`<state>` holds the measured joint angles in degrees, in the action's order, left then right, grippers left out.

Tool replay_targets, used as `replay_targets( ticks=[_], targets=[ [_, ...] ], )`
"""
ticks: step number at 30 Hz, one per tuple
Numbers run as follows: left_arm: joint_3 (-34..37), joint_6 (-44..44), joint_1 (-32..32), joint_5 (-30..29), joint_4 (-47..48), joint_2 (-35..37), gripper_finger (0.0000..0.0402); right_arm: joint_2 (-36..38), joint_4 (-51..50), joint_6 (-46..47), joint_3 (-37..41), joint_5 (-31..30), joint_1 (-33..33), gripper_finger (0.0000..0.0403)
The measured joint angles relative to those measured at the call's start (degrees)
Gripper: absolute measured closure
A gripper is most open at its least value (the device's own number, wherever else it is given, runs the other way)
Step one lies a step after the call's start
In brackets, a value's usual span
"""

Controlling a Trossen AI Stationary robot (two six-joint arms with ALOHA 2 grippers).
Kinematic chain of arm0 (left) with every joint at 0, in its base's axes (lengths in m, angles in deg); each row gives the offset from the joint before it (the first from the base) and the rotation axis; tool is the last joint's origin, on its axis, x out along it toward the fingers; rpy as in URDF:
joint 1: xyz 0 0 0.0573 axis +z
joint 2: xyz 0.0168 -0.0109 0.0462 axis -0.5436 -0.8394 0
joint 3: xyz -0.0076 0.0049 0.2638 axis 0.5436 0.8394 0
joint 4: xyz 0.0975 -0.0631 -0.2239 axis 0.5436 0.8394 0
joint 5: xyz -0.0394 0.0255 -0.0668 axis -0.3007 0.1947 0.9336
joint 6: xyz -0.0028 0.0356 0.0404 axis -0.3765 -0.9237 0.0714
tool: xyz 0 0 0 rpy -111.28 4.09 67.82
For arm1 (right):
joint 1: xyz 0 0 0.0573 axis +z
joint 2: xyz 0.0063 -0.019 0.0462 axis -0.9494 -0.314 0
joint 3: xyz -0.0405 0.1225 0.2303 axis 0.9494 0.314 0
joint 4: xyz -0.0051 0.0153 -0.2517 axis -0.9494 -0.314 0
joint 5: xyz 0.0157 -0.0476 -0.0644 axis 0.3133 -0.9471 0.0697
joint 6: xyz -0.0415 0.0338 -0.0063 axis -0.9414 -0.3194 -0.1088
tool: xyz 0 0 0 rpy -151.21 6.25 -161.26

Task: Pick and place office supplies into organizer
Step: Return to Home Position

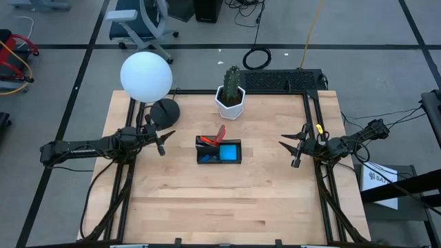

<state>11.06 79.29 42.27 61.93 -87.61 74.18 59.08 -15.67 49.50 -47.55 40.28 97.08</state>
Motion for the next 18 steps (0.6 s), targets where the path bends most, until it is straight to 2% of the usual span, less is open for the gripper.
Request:
replay_targets(
  ticks=[18],
  targets=[
    [0.00, 0.02, 0.00, 0.00, 0.01, -0.02, 0.0273, 0.00, 0.00, 0.00, 0.00, 0.02, -0.01, 0.0283]
  ],
)
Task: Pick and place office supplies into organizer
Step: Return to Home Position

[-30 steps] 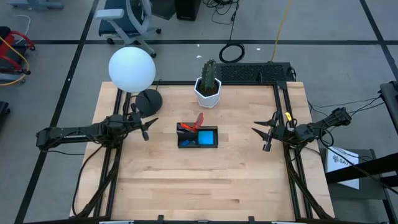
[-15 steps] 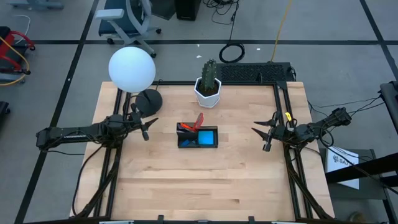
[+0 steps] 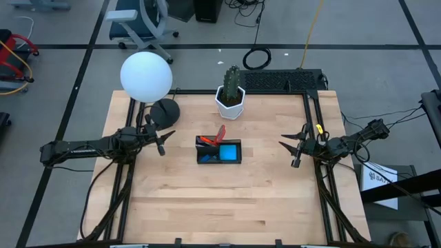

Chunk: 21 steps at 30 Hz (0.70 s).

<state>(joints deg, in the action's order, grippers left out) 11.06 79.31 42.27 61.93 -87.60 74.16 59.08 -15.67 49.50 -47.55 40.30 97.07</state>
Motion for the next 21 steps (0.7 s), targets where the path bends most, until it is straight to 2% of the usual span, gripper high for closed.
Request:
replay_targets(
  ticks=[21],
  targets=[
    [0.00, 0.00, 0.00, -0.02, 0.02, 0.02, 0.0273, 0.00, 0.00, 0.00, 0.02, 0.00, 0.01, 0.0281]
  ],
)
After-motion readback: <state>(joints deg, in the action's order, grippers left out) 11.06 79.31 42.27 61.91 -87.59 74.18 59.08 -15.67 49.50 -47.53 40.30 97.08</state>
